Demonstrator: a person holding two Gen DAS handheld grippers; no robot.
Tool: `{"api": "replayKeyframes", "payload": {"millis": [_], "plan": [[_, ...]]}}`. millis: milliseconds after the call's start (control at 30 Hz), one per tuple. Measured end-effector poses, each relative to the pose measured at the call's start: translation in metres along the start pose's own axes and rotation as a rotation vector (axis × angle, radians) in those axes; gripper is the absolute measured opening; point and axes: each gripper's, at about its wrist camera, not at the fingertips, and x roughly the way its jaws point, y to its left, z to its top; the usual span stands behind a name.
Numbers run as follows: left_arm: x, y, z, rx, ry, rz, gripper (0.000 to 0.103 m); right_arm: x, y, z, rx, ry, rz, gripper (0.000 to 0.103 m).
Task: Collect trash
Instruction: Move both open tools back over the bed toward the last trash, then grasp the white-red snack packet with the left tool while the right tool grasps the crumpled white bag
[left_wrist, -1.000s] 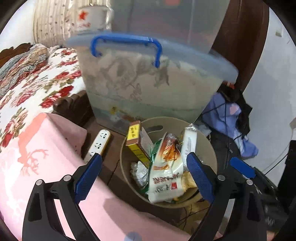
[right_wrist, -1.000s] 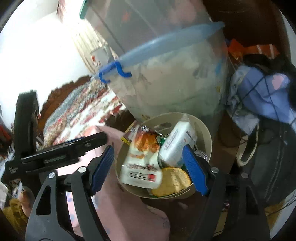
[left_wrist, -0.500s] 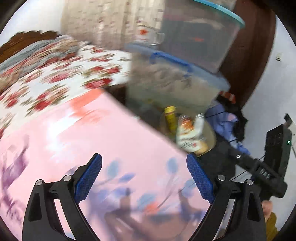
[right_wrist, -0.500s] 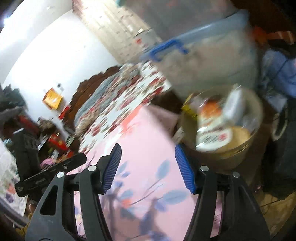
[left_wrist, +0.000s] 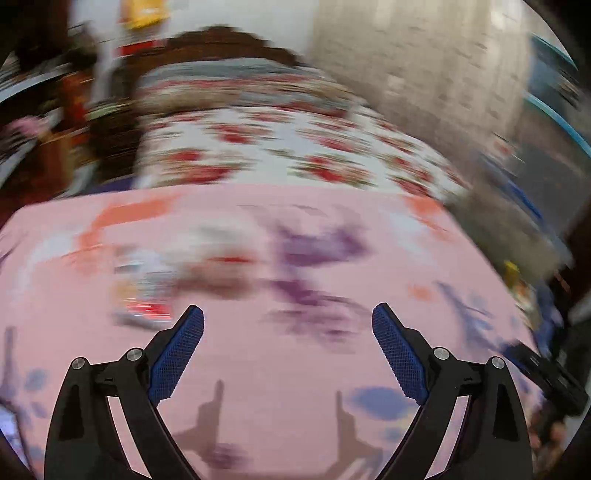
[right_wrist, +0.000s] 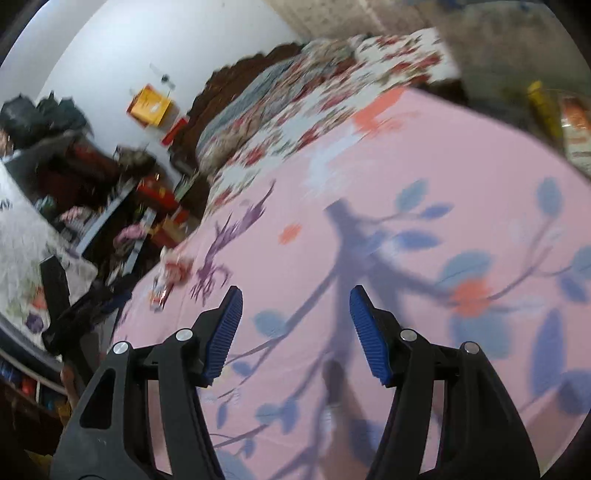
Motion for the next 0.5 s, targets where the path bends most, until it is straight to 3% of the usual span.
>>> {"api": "replayKeyframes", "payload": {"millis": [100, 233, 400, 467, 500], "plan": [[0.011, 0.069, 0.006, -0.113, 0.001, 0.129, 0.081, 0.019, 0.021, -0.009, -0.032, 0.046, 0.002, 0.062], [0.04, 0.139, 0.006, -0.292, 0.097, 0.101, 0.066, 0.038, 0.047, -0.012, -0.073, 0.087, 0.007, 0.062], [0.052, 0.138, 0.005, -0.257, 0.106, 0.096, 0.062, 0.061, 0.088, -0.008, -0.153, 0.125, 0.015, 0.062], [0.055, 0.129, 0.005, -0.223, 0.105, 0.108, 0.047, 0.072, 0.102, -0.004, -0.181, 0.141, 0.02, 0.062], [0.057, 0.122, 0.004, -0.195, 0.112, 0.128, 0.022, 0.082, 0.113, -0.001, -0.196, 0.152, 0.025, 0.062]]}}
